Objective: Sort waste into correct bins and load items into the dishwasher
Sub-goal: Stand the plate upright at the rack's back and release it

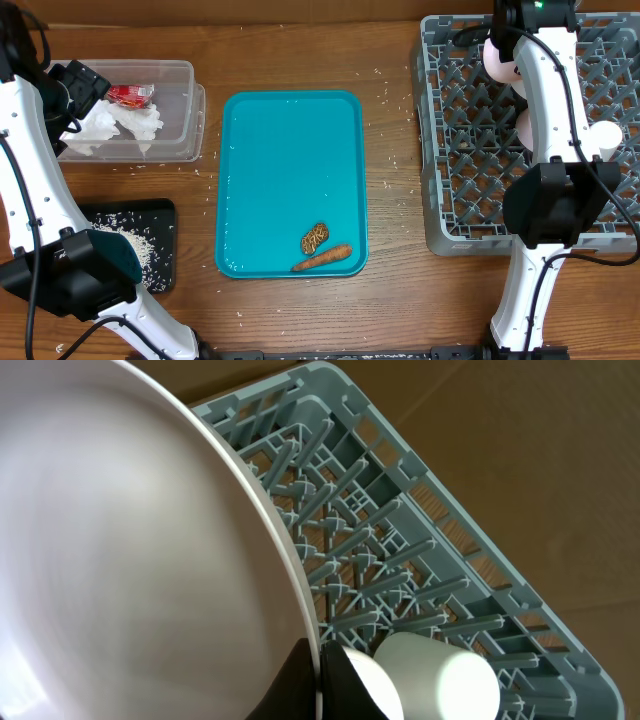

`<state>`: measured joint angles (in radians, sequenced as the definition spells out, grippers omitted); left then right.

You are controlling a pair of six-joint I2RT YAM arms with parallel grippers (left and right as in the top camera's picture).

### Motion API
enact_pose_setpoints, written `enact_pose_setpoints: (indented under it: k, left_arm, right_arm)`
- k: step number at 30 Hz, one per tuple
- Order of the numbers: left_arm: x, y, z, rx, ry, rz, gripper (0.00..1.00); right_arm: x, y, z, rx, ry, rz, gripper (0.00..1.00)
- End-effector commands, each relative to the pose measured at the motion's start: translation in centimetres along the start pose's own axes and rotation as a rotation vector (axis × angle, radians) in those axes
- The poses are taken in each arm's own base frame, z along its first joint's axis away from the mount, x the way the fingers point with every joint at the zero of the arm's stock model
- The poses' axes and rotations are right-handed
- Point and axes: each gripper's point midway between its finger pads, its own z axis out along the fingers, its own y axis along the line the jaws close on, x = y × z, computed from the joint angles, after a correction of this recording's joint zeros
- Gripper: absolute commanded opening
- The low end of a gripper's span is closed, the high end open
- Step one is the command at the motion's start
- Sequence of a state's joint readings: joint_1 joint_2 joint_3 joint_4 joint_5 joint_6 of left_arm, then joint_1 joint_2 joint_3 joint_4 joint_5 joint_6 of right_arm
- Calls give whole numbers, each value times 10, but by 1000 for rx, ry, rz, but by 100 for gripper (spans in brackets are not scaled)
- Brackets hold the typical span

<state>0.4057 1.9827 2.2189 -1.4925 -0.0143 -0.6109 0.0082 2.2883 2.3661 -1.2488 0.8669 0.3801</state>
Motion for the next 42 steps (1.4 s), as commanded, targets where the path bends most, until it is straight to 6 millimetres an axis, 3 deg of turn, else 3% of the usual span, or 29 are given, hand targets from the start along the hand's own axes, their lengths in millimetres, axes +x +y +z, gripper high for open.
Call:
enact_pose_setpoints:
  k: [1,8,16,20,22,23,24,25,29,32,34,36,39,42]
  left_arm:
    - [-2,-2,-5,14,-12,-13,100]
    - [-2,-2,-5,14,-13,-13,100]
    - [-2,-3,-5,15,-12,-12,100]
    - [-2,-3,-5,14,-12,-12,100]
    - [-2,-3,-5,14,-12,-12,100]
    - [-2,-3,-5,14,-12,-12,100]
    - [-2,-3,-5,14,-12,-12,100]
    - [-1,-3,-5,15,-12,-11,100]
    - [-1,-3,-5,15,-12,-11,100]
    - [-1,-3,-5,14,-11,-11,100]
    - [-1,-4,-5,15,-12,-10,100]
    - [-1,-4,-4,14,-10,-10,100]
    - [0,-4,-4,15,-10,-7,100]
    - [0,-4,-4,15,-10,-7,100]
  right_arm:
    - [5,9,2,-7,4,-27,4]
    - [6,12,0,-11,4,-38,4]
    - [19,19,12,8,15,-76,4]
    - [22,27,-1,-11,7,-104,5]
    - [20,29,-11,-27,-4,-91,22]
    - [18,28,-18,-35,-12,-71,36]
    - [16,28,-24,-43,-20,-49,56]
    - [13,26,-32,-58,-28,-24,100]
    - [7,32,-74,-220,-23,18,100]
    - [7,36,-118,-414,24,78,100]
    - [15,48,-187,-765,117,79,100]
    - [30,53,-242,-1036,221,41,100]
    - [45,57,-271,-1189,310,-10,100]
    - [61,55,-275,-1200,385,-36,100]
